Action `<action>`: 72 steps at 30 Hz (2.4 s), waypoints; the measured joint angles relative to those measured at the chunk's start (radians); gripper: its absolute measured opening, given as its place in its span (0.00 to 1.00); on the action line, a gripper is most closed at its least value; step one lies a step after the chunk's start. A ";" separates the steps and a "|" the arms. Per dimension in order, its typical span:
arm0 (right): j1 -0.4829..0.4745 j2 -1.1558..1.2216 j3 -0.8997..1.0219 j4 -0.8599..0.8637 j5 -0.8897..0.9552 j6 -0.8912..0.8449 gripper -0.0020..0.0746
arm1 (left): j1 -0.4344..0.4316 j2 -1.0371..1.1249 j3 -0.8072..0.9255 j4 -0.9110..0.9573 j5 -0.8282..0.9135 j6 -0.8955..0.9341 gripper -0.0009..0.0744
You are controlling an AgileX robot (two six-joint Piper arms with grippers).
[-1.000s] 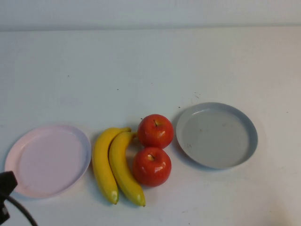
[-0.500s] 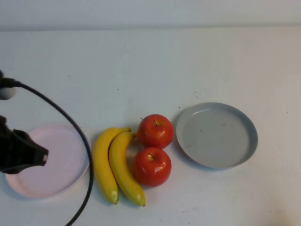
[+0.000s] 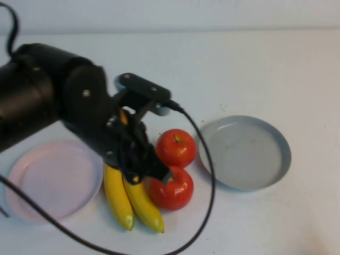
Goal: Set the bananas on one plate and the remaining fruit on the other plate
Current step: Put one type of fruit in the left plate
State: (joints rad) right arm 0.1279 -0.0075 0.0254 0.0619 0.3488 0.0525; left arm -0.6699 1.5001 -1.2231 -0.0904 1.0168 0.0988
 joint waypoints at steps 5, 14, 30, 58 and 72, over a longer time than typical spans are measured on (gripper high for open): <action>0.000 0.000 0.000 0.000 0.000 0.000 0.01 | -0.088 0.129 -0.133 0.056 0.000 -0.032 0.03; 0.000 0.000 0.000 0.000 0.000 0.000 0.01 | -0.105 0.278 -0.264 0.090 0.076 -0.110 0.80; 0.000 0.000 0.000 0.000 0.000 0.000 0.01 | -0.114 0.379 -0.271 0.185 0.043 -0.249 0.90; 0.000 0.000 0.000 0.000 0.000 0.000 0.01 | -0.115 0.418 -0.280 0.148 0.074 -0.253 0.79; 0.000 -0.004 0.000 0.000 0.000 0.000 0.01 | -0.110 0.267 -0.278 0.231 0.043 -0.253 0.78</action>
State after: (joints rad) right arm 0.1279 -0.0119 0.0254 0.0619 0.3488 0.0525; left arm -0.7803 1.7668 -1.5015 0.1403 1.0596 -0.1537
